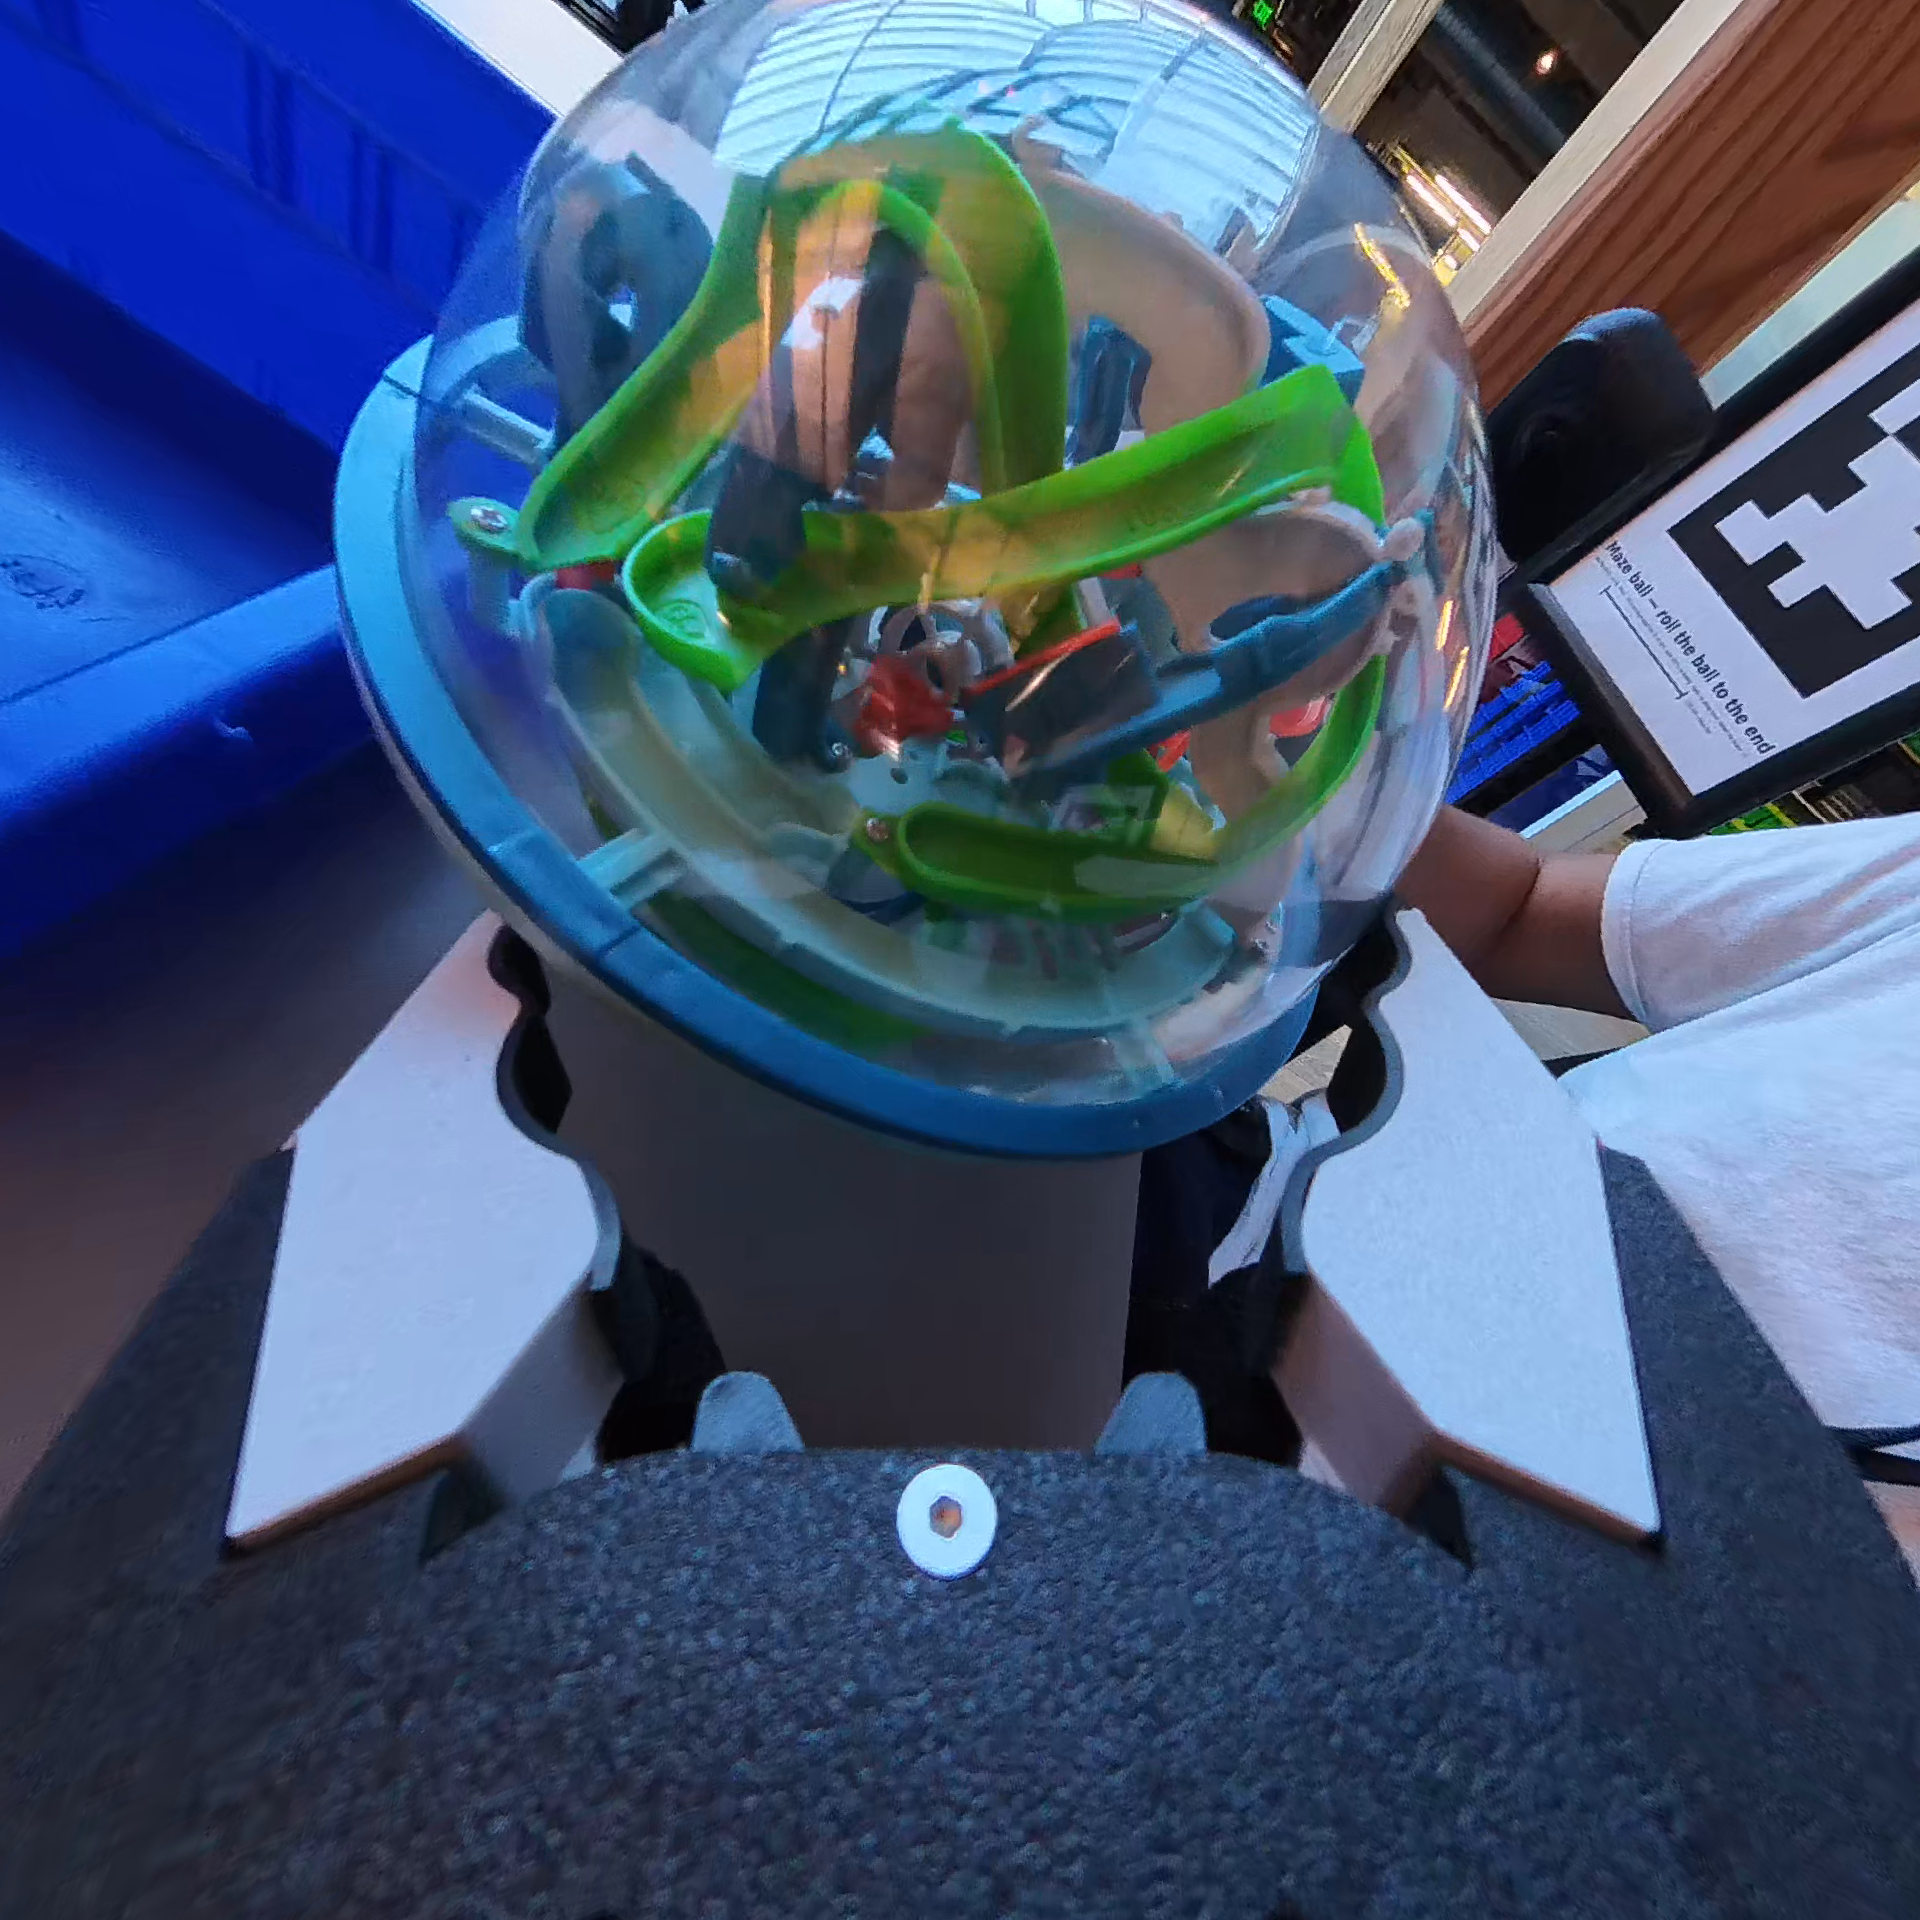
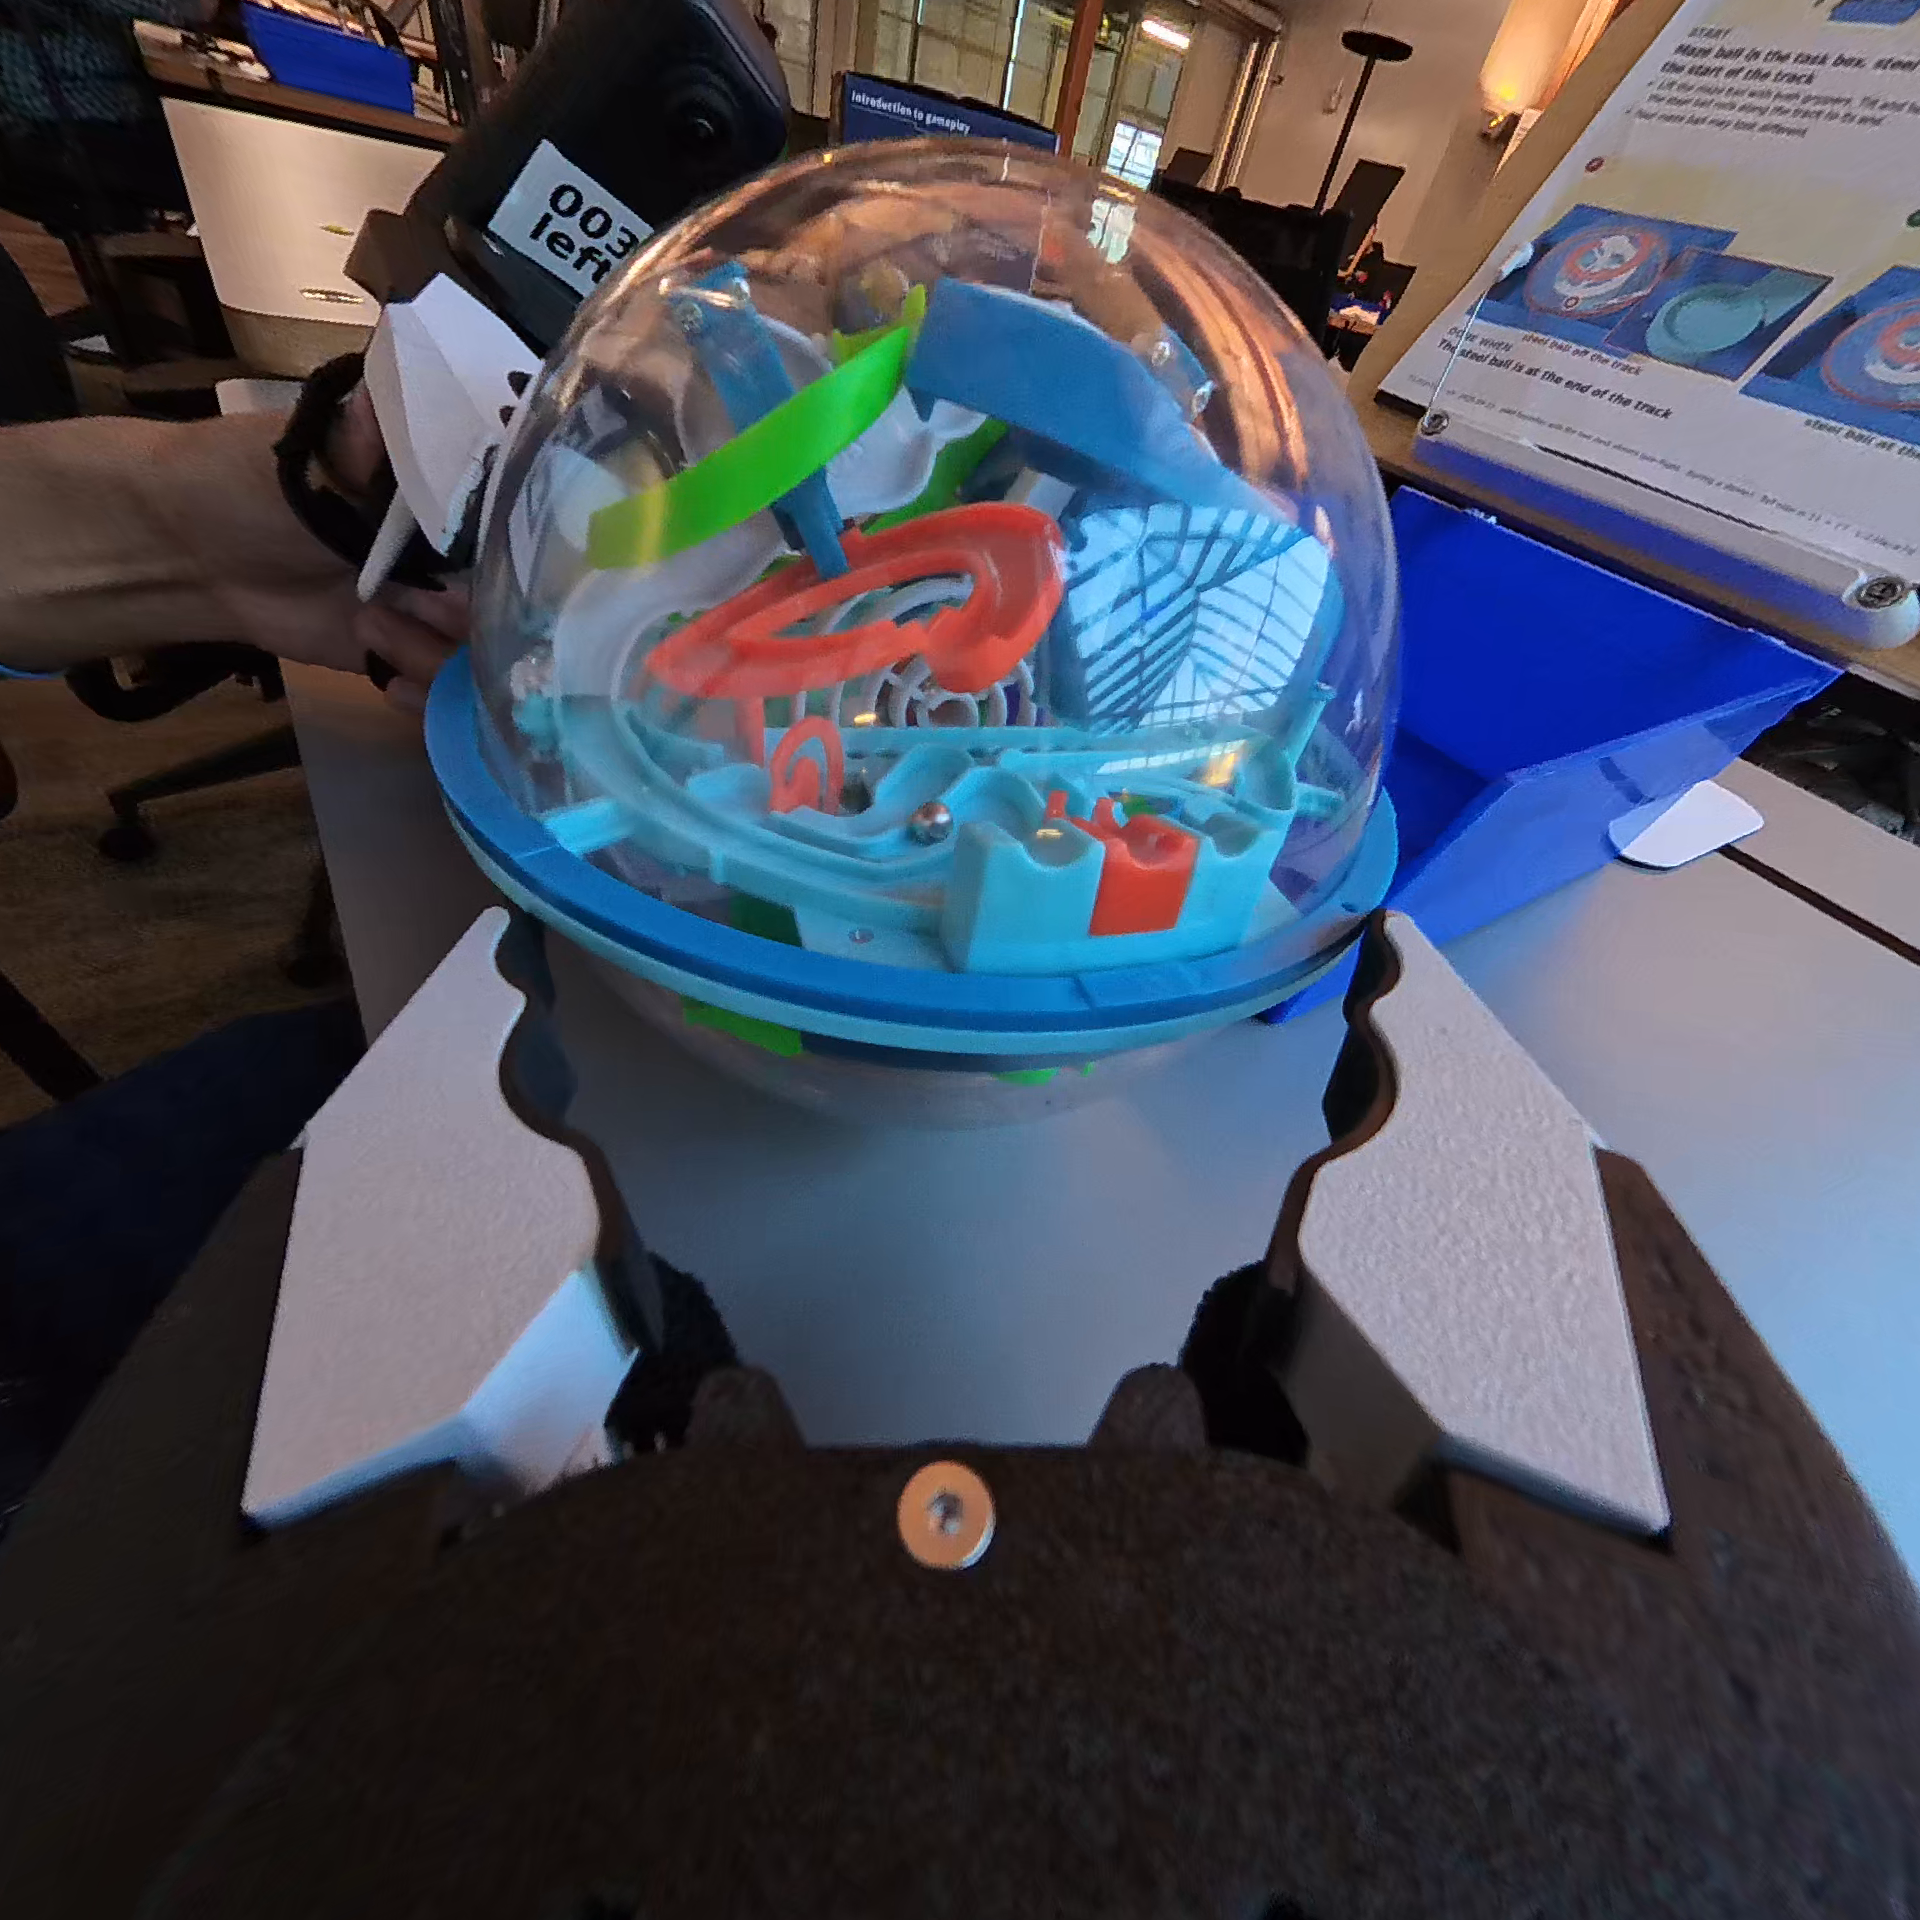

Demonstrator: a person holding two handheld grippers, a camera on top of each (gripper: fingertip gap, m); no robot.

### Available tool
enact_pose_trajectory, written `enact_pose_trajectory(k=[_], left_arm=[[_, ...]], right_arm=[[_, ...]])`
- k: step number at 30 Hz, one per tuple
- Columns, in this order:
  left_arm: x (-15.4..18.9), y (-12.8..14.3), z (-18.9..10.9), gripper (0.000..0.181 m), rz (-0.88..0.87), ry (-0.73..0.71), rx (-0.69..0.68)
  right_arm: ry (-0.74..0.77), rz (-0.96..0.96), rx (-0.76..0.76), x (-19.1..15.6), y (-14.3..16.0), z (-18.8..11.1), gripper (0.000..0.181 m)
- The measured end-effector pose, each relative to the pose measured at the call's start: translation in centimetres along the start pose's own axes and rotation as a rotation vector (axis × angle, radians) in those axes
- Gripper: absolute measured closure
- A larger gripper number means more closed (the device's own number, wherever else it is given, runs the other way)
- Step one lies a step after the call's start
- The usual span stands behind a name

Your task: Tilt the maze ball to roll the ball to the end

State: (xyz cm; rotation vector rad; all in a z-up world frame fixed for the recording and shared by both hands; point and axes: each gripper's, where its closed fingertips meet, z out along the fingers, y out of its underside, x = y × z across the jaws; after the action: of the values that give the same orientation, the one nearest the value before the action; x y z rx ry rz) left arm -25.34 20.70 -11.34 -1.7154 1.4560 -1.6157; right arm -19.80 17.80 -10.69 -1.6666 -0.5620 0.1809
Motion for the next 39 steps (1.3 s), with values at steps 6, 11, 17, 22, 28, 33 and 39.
enact_pose_trajectory(k=[6, 11, 17, 22, 28, 33, 39], left_arm=[[0.1, 0.0, 0.1, 0.034, 0.019, -0.016, -0.009], [0.5, 0.0, 0.1, 0.033, 0.160, -0.075, -0.026], [4.1, -3.5, -1.2, 0.032, 0.396, -0.145, 0.080], [8.7, -5.7, -2.8, 0.033, 0.696, -0.243, 0.137], [10.9, -6.0, -3.0, 0.032, 0.770, -0.247, 0.174], [12.7, -6.2, -3.8, 0.032, 0.865, -0.247, 0.213], [10.2, -5.8, -3.0, 0.032, 0.705, -0.224, 0.167]], right_arm=[[-0.008, 0.001, -0.007, 0.1, 0.1, -0.2, 0.035], [0.042, -0.090, -0.020, -0.2, 0.3, -0.3, 0.034], [0.134, -0.168, 0.165, -0.6, -3.5, -1.6, 0.034], [0.210, -0.346, 0.330, -1.7, -7.4, -3.3, 0.034], [0.227, -0.394, 0.423, -2.6, -8.9, -4.9, 0.034], [0.271, -0.456, 0.388, -3.6, -10.0, -5.6, 0.034], [0.217, -0.376, 0.324, -2.5, -8.5, -4.6, 0.035]])
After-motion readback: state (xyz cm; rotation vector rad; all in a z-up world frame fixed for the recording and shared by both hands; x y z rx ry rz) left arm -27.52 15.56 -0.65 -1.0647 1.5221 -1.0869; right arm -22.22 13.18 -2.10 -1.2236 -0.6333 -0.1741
